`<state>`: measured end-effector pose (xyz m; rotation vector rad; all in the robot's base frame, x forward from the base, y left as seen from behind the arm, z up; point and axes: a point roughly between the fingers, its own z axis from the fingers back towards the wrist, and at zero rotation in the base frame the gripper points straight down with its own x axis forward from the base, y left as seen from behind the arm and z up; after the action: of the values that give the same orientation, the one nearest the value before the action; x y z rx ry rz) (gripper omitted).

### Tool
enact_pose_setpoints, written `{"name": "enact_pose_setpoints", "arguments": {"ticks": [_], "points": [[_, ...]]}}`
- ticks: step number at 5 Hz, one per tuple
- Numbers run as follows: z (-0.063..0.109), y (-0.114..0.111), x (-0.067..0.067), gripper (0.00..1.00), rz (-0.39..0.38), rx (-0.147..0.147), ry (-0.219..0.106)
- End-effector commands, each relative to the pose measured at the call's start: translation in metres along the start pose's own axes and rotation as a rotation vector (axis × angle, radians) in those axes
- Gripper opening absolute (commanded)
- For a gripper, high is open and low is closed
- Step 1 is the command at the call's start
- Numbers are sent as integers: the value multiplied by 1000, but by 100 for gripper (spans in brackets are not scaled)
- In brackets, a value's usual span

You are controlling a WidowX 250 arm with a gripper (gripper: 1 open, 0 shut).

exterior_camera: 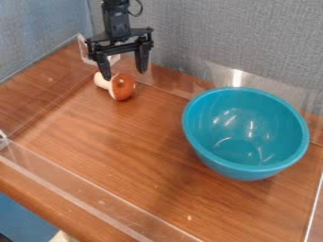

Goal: Put the mushroom in the blue bowl

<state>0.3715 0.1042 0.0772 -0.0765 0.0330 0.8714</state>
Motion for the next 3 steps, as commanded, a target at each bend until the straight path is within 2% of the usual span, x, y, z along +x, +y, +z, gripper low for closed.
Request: {"name": "enact_pose_setpoints", "arguments": {"ticks": [1, 2, 3], "points": [[16, -8, 5, 100, -3, -26, -51], [15, -9, 7, 100, 9, -27, -54], [4, -6, 11, 100, 74, -28, -60]]}}
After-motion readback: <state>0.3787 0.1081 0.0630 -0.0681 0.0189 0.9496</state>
